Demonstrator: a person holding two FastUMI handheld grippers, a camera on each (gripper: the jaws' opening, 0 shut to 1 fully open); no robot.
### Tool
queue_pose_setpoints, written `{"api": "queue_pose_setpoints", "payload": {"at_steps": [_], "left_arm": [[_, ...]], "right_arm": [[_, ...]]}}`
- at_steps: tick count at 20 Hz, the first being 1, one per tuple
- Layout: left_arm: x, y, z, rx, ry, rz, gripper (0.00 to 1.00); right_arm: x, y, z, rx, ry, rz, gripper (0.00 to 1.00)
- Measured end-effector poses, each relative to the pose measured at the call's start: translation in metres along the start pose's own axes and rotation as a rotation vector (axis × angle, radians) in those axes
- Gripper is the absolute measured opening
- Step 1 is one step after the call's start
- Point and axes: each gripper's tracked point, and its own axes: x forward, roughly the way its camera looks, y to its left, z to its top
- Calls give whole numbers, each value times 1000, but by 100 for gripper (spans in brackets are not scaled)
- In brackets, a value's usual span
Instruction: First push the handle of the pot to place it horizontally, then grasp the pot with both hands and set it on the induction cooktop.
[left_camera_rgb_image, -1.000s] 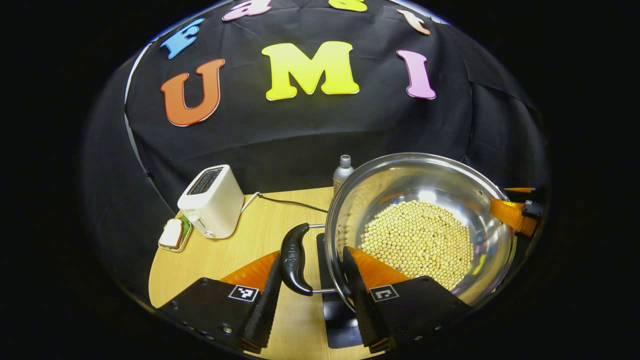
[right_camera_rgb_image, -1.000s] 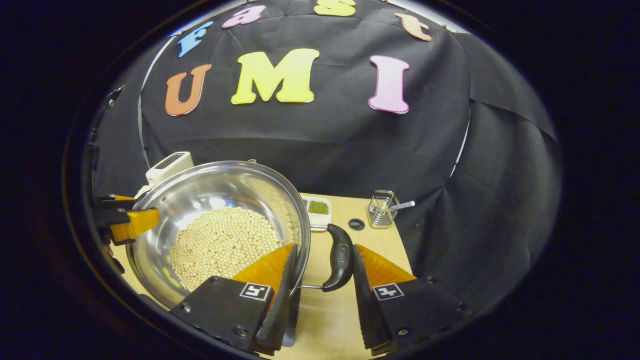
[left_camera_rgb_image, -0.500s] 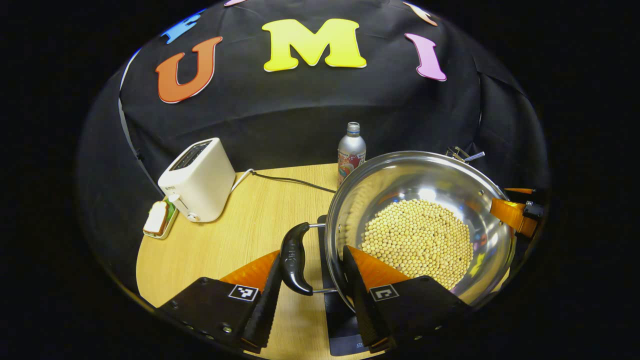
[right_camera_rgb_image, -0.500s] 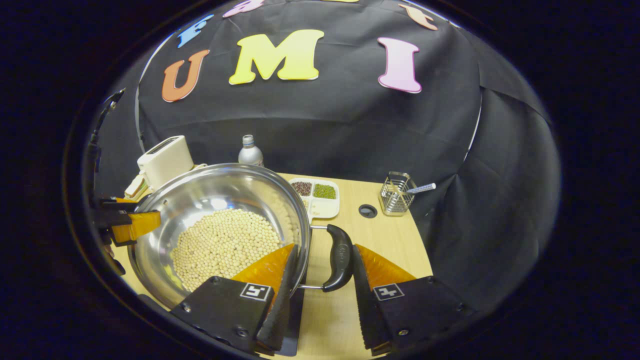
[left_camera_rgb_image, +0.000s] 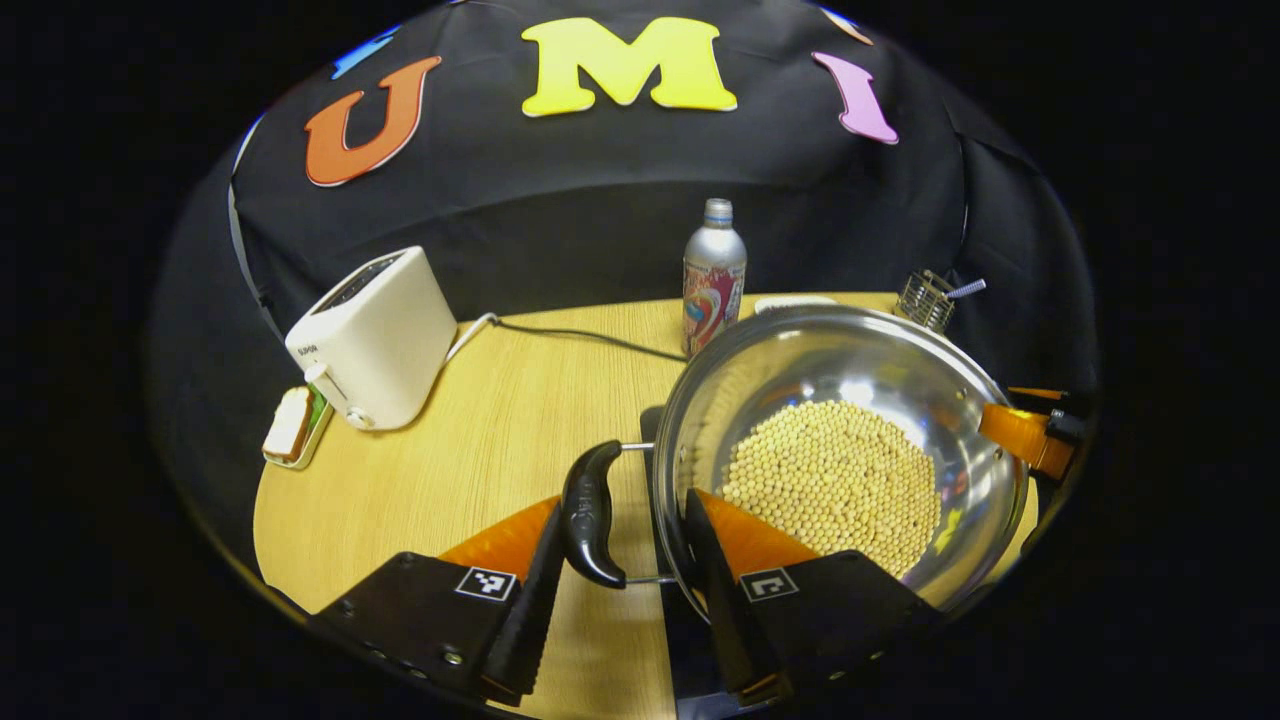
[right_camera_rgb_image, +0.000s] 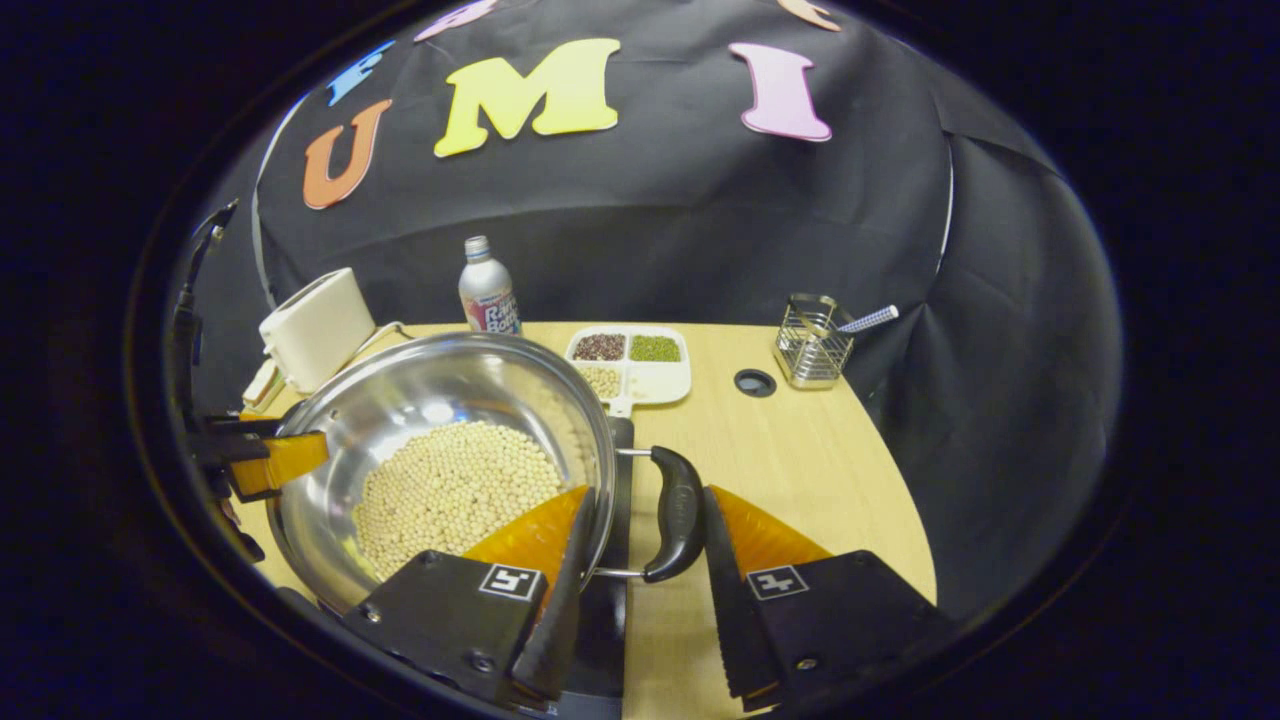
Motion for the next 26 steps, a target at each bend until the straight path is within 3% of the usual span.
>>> {"api": "queue_pose_setpoints", "payload": {"at_steps": [2,3,4,9,12,13,14,16,19,22,26], "left_arm": [[-2,2,-2,-20,-18,-14,66],[-2,1,-1,-24,-28,-19,77],[-2,-1,-2,-29,-31,-31,66],[-11,-3,-10,-94,-32,-47,78],[-31,4,-5,-142,-77,-31,83],[-40,7,-5,-142,-91,-21,86],[-49,10,-4,-142,-112,-9,92],[-71,10,-4,-161,-157,-17,95],[-108,6,-6,-179,-238,-26,96],[-143,8,-11,-157,-305,32,96],[-189,-1,-19,-127,-384,52,96]], "right_arm": [[2,0,1,4,-26,3,64],[2,-1,2,-9,-37,-5,65],[4,-1,1,-23,-45,-14,69],[-3,0,-7,19,-42,-20,77],[-15,-4,-8,48,-66,-38,89],[-21,-4,-7,53,-78,-40,85],[-26,-5,-9,56,-90,-40,87],[-39,0,-10,55,-117,-23,89],[-61,9,-17,43,-169,11,90],[-89,10,-21,17,-238,9,90],[-143,16,-25,4,-327,25,95]]}}
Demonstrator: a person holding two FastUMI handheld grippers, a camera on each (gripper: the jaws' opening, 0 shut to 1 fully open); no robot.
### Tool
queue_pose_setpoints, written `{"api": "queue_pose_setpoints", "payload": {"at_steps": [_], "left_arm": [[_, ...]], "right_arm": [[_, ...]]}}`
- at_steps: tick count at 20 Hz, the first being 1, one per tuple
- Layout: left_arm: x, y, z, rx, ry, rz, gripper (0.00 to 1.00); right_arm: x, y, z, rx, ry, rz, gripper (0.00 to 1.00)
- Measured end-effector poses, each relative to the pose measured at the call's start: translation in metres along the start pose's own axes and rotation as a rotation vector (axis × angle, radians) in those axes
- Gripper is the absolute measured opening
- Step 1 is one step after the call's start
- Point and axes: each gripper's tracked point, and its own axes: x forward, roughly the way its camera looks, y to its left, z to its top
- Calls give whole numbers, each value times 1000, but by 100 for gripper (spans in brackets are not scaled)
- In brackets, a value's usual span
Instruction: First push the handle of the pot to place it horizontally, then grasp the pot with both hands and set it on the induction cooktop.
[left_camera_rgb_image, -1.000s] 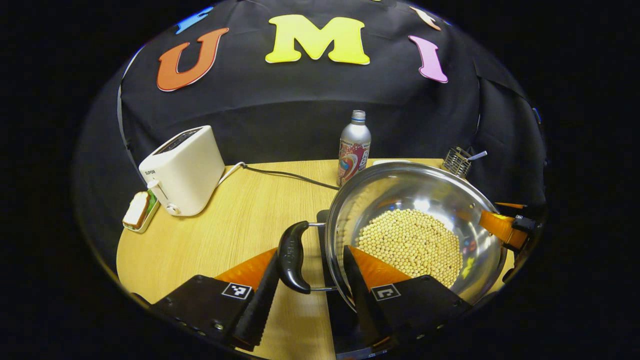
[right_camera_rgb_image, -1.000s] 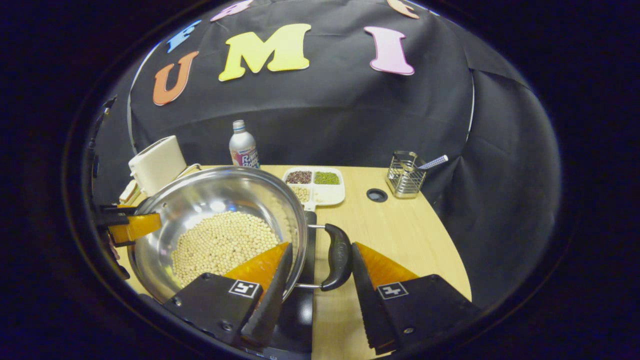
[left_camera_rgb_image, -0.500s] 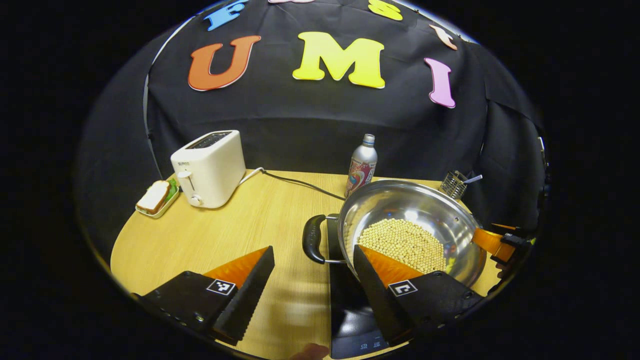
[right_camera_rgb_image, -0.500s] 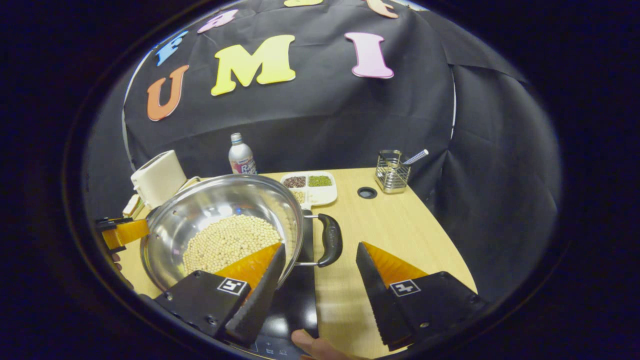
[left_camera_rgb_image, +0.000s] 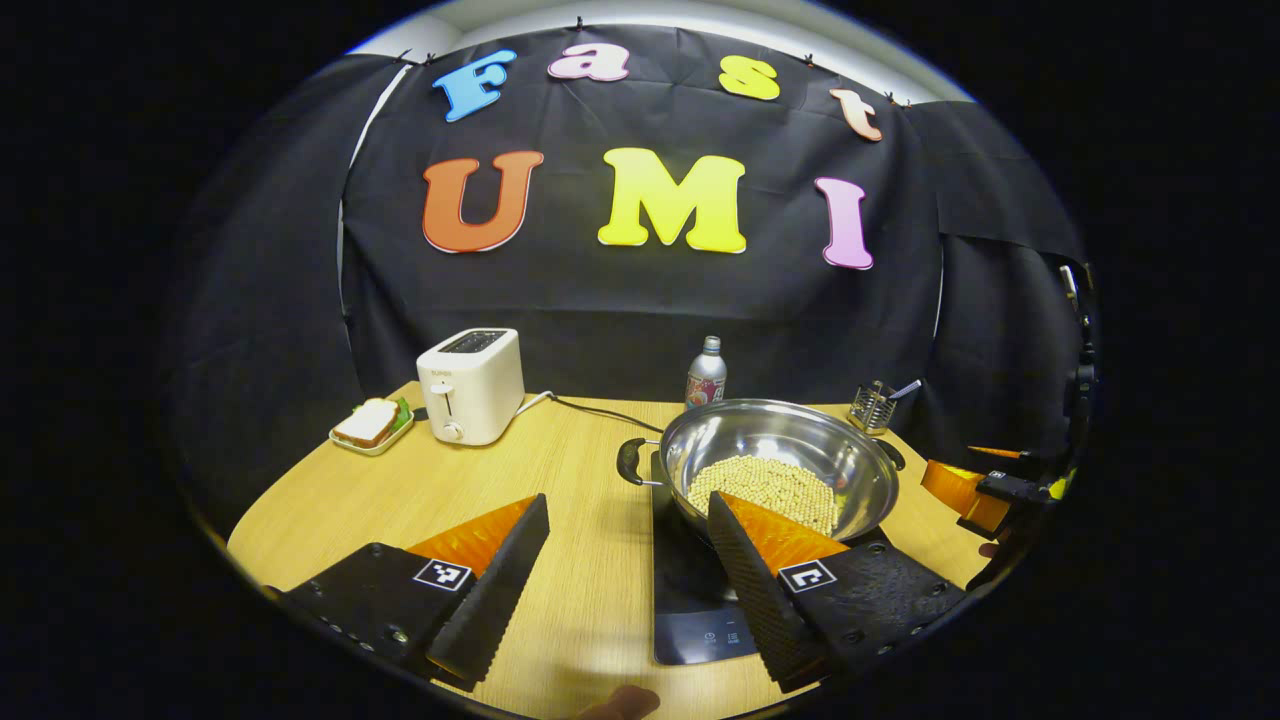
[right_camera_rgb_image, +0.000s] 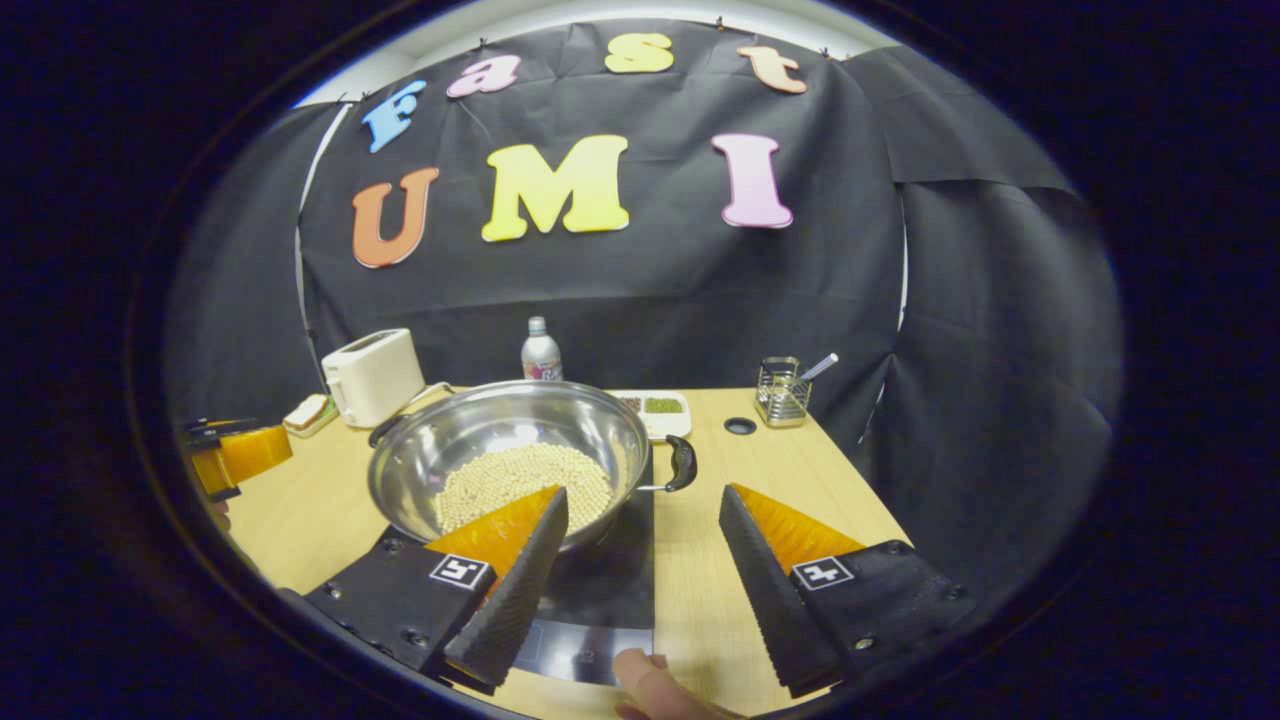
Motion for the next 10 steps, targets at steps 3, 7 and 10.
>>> {"api": "queue_pose_setpoints", "payload": {"at_steps": [3,7,10], "left_arm": [[-33,-3,7,10,-53,15,96],[-77,-5,16,33,-87,35,95],[-108,-11,37,52,-140,23,96]], "right_arm": [[-38,-3,12,-25,-67,-18,95],[-93,-13,28,-11,-133,-41,96],[-134,-20,50,14,-203,-49,97]]}}
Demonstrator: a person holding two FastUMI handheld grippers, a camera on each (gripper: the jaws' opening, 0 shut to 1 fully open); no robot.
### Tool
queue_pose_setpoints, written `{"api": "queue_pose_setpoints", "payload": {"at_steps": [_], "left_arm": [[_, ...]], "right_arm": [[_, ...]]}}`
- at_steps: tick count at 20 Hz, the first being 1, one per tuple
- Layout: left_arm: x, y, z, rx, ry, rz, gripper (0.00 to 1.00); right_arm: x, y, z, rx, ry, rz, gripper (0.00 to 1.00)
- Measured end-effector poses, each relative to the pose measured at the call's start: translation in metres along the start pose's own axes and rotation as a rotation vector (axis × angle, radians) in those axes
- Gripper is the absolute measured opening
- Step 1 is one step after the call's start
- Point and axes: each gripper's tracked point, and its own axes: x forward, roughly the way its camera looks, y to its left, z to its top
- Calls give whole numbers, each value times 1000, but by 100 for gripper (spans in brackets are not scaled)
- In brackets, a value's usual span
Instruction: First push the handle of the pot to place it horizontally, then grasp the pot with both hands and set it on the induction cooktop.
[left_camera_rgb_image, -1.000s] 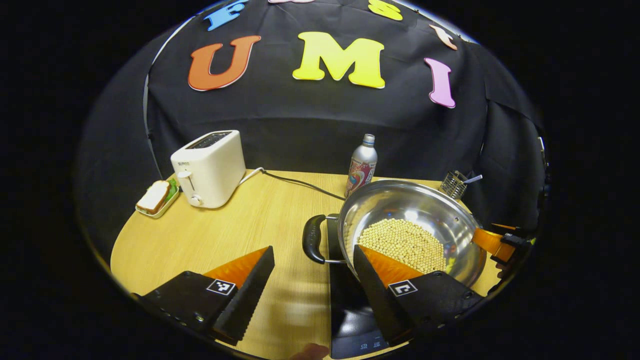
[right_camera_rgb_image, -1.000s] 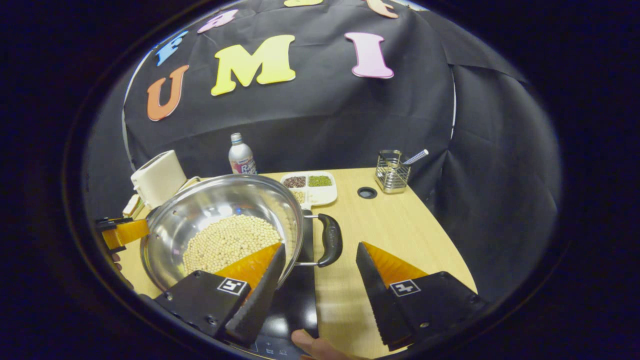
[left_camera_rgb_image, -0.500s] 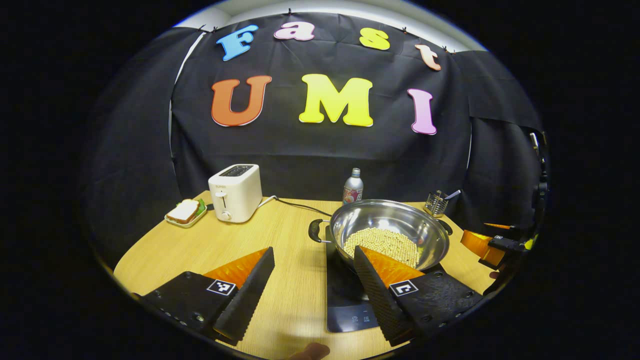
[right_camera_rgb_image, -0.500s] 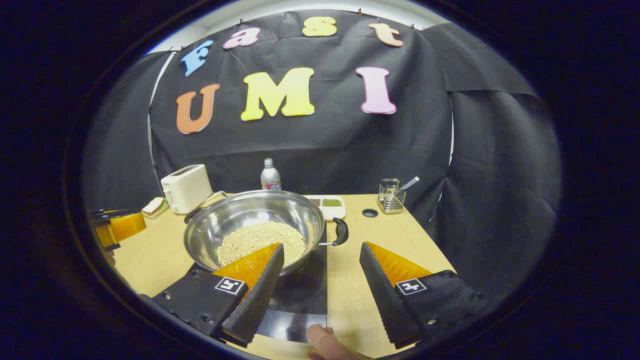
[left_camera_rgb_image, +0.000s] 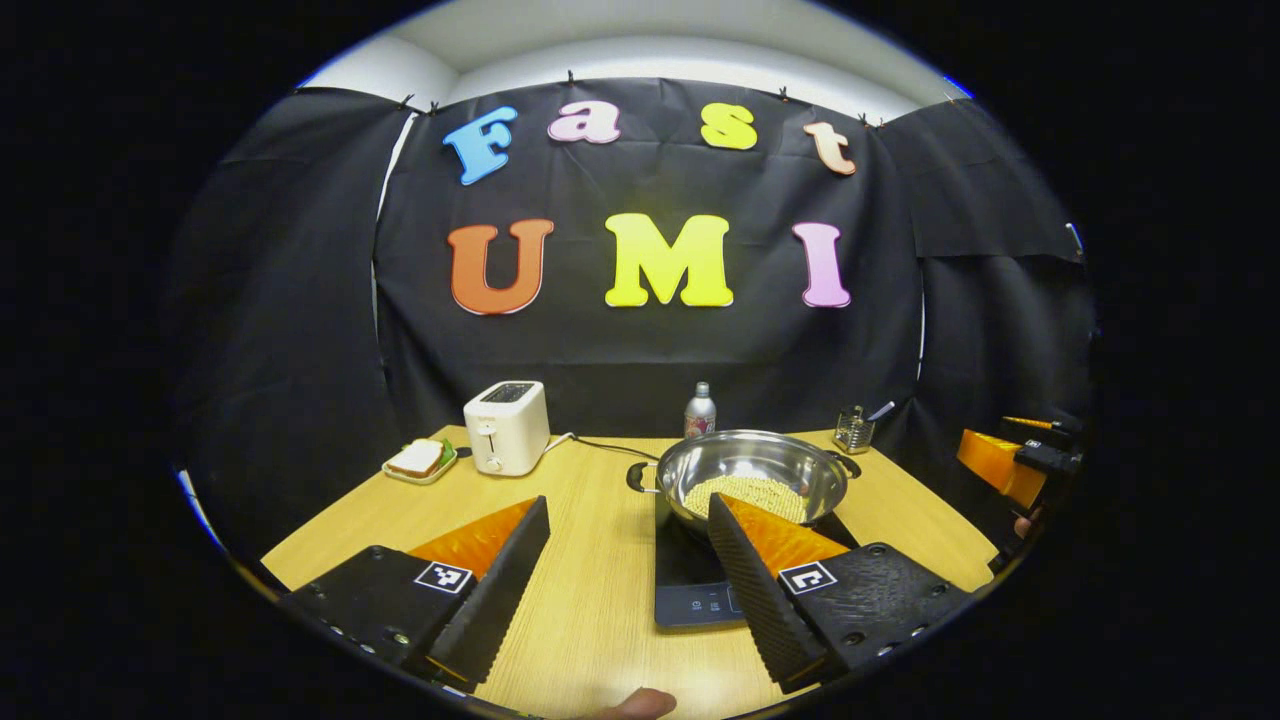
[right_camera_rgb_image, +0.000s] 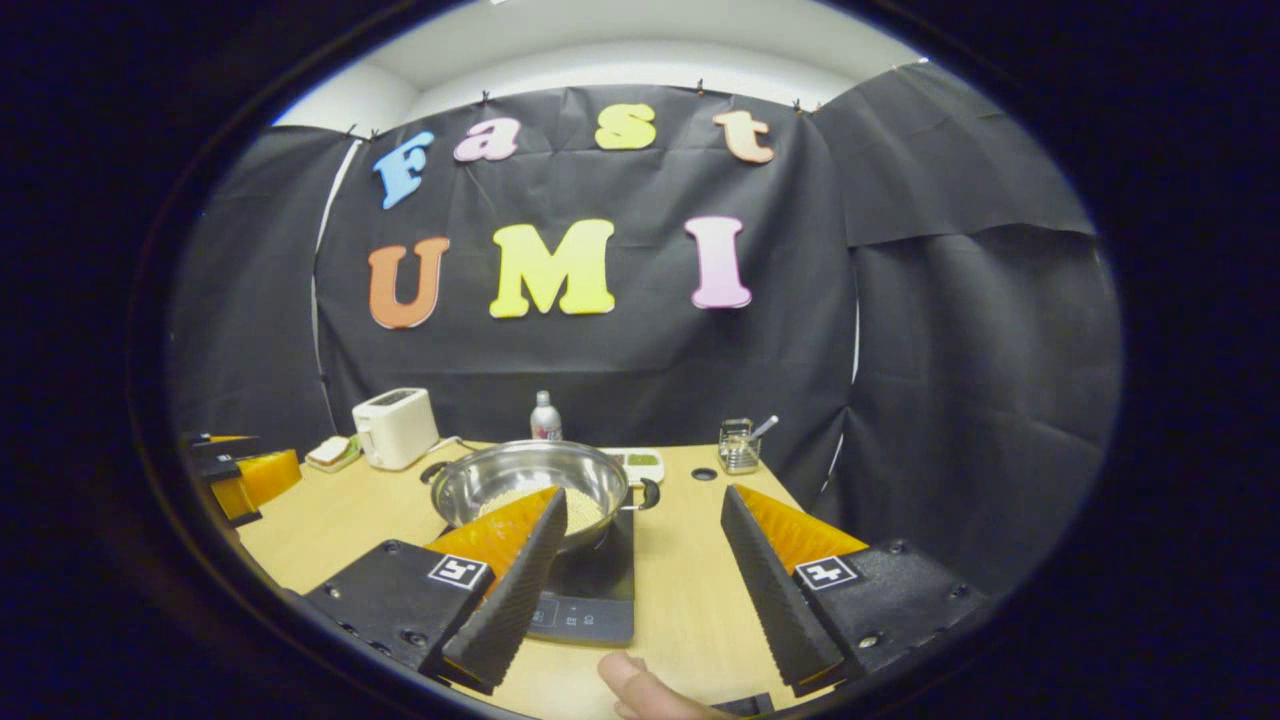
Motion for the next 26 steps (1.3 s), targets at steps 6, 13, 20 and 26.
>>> {"api": "queue_pose_setpoints", "payload": {"at_steps": [6,13,20,26], "left_arm": [[-47,-1,51,-6,-117,-29,95],[-87,2,83,-17,-213,-6,95],[-93,-6,76,8,-220,-14,95],[-89,-8,73,34,-220,-5,95]], "right_arm": [[-57,-12,53,29,-108,-2,96],[-115,-19,98,9,-249,-3,96],[-132,-37,94,10,-272,-63,99],[-131,-40,95,29,-283,-66,96]]}}
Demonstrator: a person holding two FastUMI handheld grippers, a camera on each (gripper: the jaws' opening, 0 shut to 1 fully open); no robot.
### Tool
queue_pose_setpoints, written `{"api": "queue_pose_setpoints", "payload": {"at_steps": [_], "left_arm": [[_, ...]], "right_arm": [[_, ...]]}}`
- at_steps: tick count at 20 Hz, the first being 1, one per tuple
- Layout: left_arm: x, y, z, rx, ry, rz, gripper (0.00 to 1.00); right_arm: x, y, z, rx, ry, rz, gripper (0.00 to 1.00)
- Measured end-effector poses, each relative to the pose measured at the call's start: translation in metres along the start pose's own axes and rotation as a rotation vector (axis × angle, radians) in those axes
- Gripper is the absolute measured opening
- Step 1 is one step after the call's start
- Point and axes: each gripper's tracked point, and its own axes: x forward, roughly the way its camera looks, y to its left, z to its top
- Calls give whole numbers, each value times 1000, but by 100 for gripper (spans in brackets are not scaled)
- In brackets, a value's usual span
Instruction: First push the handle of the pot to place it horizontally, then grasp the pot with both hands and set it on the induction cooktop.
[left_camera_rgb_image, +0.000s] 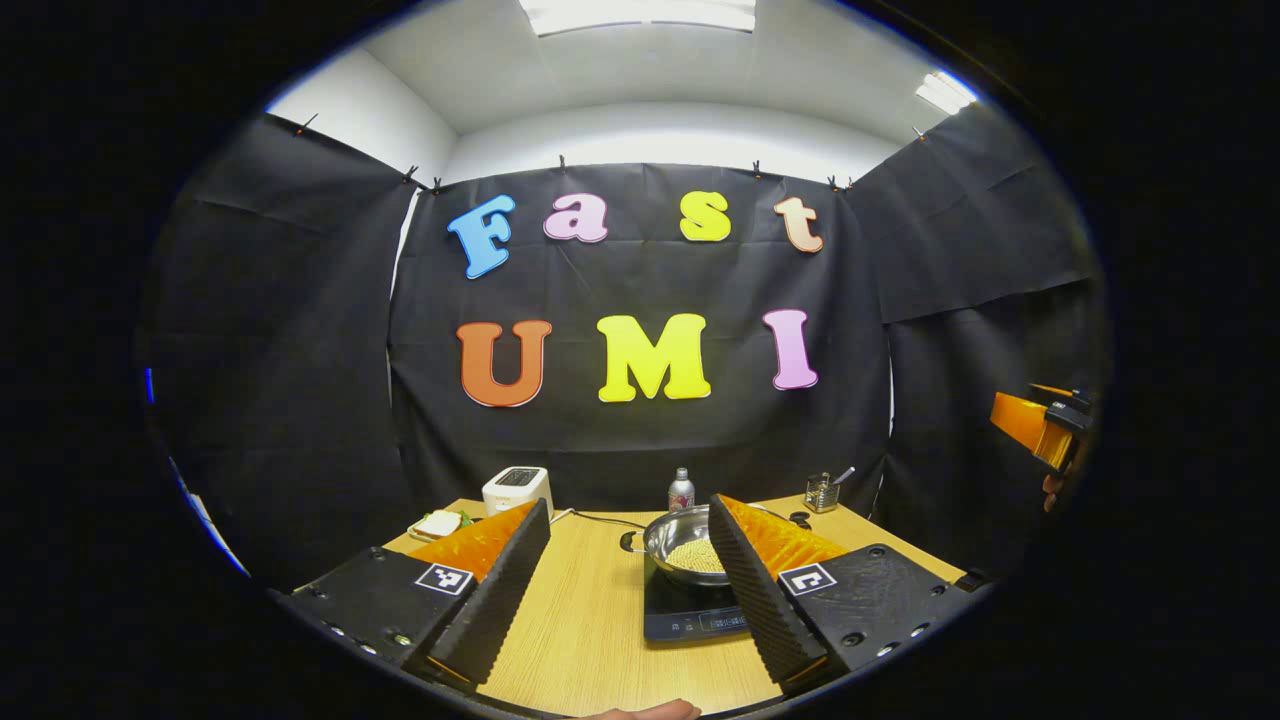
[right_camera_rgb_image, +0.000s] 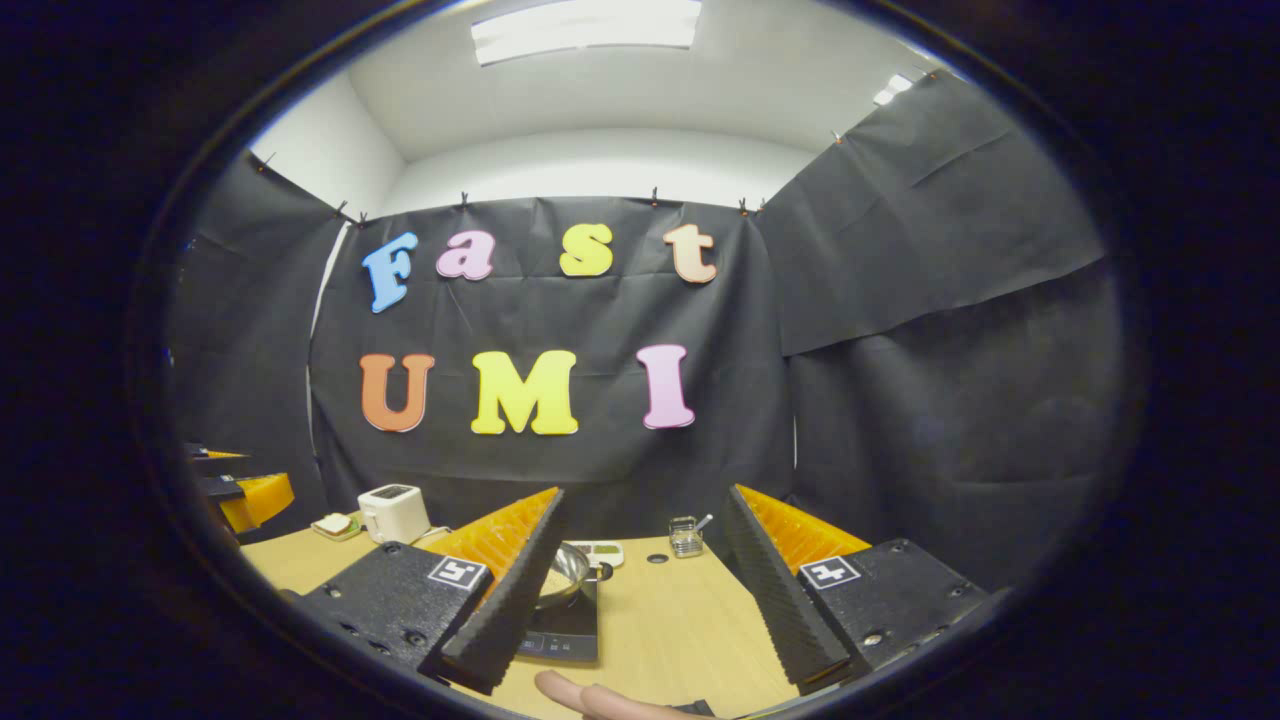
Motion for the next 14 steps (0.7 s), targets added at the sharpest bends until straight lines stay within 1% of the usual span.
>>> {"api": "queue_pose_setpoints", "payload": {"at_steps": [9,14], "left_arm": [[-3,4,0,14,-5,7,95],[-3,4,-3,21,-3,12,95]], "right_arm": [[-3,11,2,-31,-3,31,96],[-2,10,0,-50,-2,28,96]]}}
